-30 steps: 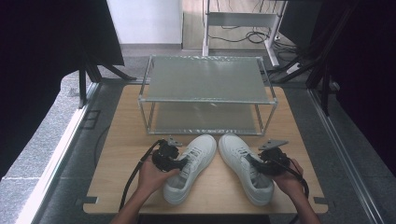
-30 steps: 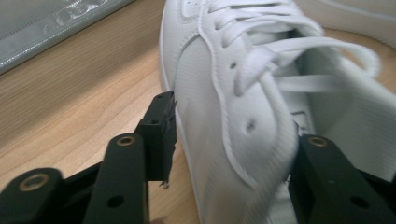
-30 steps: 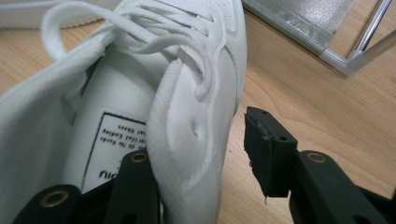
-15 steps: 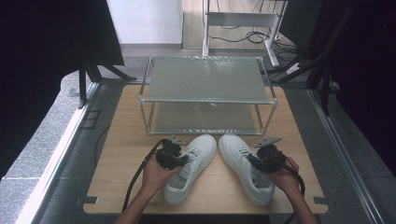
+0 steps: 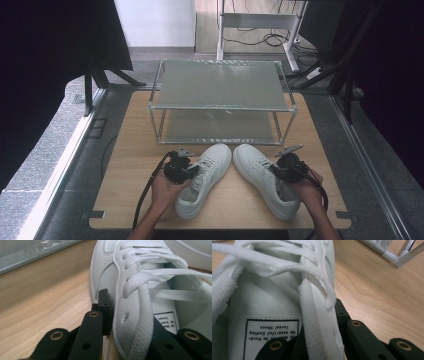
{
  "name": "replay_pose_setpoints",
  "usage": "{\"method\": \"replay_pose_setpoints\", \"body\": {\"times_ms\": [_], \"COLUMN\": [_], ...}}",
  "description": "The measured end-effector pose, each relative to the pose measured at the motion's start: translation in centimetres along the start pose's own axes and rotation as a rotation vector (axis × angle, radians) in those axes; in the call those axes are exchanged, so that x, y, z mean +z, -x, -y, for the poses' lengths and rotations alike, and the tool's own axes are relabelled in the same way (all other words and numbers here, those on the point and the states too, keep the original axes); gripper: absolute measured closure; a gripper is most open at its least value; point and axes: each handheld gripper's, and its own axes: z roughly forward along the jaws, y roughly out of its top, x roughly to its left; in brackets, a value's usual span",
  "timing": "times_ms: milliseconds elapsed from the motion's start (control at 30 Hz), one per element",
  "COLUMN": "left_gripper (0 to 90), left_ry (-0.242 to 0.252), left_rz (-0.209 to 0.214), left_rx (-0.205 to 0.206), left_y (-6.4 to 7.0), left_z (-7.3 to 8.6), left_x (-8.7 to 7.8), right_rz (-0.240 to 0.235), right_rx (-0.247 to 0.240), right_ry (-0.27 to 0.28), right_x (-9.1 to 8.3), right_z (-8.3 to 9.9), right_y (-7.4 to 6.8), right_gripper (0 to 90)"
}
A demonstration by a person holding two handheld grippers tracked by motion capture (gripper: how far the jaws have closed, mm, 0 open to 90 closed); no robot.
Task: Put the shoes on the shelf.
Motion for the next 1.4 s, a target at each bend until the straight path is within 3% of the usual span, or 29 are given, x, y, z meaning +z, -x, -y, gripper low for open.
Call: {"method": "replay_pose_setpoints", "body": {"times_ms": [267,433,600,767,1000,1200,1400], "left_gripper": [82.2,82.5,82.7,82.6,82.6,82.5,82.4], "left_ry": [0.034,0.058,0.067,0.119,0.221,0.292,0.352], "left_rz": [0.014,0.048,0.103,0.134,0.203,0.238,0.303], "left_rx": [-0.022,-0.047,-0.082,-0.114,-0.173,-0.201,-0.223], "left_y": [-0.2,-0.8,-1.4,-2.1,-3.2,-3.8,-4.2], "left_z": [0.4,0.6,0.7,0.8,1.1,1.2,1.2], "left_x": [-0.1,-0.3,-0.8,-1.9,-4.2,-6.1,-7.6], "right_rz": [-0.038,-0.059,-0.056,-0.061,-0.155,-0.249,-0.336], "right_rx": [0.038,0.056,0.033,0.029,0.104,0.187,0.27], "right_ry": [0.023,0.054,0.078,0.124,0.232,0.347,0.43], "right_x": [0.0,-0.1,-0.3,-0.9,-1.9,-3.0,-3.6], "right_z": [0.3,0.6,0.7,1.0,1.8,2.6,3.1], "right_y": [0.6,0.8,0.4,0.6,1.6,2.7,3.4], "right_gripper": [86.5,86.5,86.6,86.5,86.6,86.5,86.5]}}
